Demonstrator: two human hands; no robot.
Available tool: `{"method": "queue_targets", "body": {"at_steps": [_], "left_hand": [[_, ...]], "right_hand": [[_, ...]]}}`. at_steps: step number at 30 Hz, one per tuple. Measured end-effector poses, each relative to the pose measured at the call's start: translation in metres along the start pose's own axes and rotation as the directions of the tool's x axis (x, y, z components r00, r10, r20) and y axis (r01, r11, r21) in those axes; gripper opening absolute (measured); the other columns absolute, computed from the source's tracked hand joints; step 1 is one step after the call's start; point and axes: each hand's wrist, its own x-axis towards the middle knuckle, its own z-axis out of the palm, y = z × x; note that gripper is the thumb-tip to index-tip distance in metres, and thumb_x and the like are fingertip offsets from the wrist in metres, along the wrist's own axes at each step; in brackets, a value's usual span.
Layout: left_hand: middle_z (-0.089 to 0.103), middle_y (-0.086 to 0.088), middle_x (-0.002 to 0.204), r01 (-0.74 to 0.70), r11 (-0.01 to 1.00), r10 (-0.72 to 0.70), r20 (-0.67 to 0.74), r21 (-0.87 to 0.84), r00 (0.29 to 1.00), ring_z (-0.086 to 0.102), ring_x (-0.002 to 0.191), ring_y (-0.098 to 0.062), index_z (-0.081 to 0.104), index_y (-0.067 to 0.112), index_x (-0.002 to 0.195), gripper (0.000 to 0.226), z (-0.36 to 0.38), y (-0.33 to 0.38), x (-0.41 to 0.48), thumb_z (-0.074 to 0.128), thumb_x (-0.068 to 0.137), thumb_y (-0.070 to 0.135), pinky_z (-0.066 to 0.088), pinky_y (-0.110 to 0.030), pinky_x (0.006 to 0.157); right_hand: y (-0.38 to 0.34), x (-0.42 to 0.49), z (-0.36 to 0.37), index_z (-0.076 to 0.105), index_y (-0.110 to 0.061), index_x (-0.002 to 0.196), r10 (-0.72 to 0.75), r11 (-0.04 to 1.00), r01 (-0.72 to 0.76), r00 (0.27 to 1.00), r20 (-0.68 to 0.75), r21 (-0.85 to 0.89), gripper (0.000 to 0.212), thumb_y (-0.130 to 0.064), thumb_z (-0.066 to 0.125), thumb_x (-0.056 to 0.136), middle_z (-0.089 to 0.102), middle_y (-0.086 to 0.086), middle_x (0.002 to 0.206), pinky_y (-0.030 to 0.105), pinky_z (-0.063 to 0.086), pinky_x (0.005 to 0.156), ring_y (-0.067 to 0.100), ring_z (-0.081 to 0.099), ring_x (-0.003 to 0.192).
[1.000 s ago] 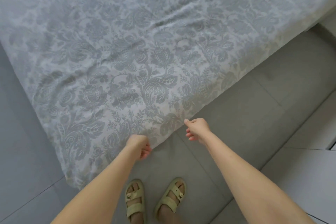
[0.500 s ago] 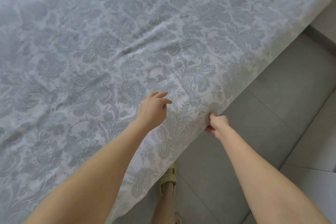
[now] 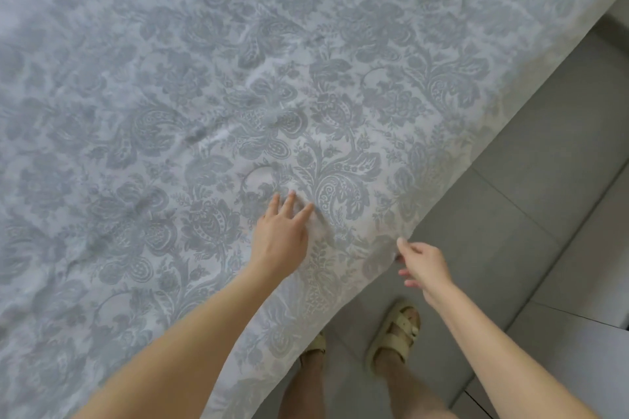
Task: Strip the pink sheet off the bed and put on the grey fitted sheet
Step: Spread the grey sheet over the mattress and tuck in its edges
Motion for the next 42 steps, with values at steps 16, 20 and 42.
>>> {"method": "queue_targets", "body": {"at_steps": [16,20,42], "left_hand": [[-0.039,-0.025,0.140,-0.127,0.879,0.045,0.186,0.460,0.982,-0.029,0.135,-0.043,-0.039,0.028,0.135,0.101,0.030,0.150,0.063,0.044,0.088,0.062,0.005,-0.064,0.112],[-0.041,-0.012,0.140,-0.053,0.928,0.021,0.091,0.369,0.996,-0.029,0.136,-0.039,-0.036,0.037,0.133,0.097,0.007,0.177,0.106,0.041,0.085,0.069,0.008,-0.061,0.113],[0.053,-0.003,0.133,0.049,0.999,-0.049,-0.020,-0.020,0.999,0.056,0.112,-0.020,0.043,0.016,0.137,0.043,-0.238,0.305,0.083,0.040,0.099,0.036,0.046,-0.027,0.080]], "right_hand": [[-0.106,0.101,-0.106,0.053,-0.012,0.124,-0.456,0.533,0.270,0.890,-0.003,-0.801,0.032,-0.024,0.051,0.095,0.055,0.014,0.128,0.038,0.046,0.088,0.032,0.052,0.116],[-0.149,0.134,-0.126,-0.005,-0.030,0.151,-0.684,0.150,0.477,0.682,0.258,-0.866,0.081,-0.063,0.038,0.091,-0.006,0.011,0.159,0.061,0.012,0.112,0.039,-0.002,0.145],[-0.246,-0.036,-0.336,0.067,-0.012,0.107,-0.581,0.447,0.615,0.752,0.312,-0.649,0.033,-0.034,0.045,0.096,0.068,0.005,0.105,0.036,0.050,0.082,0.021,0.062,0.095]]}}
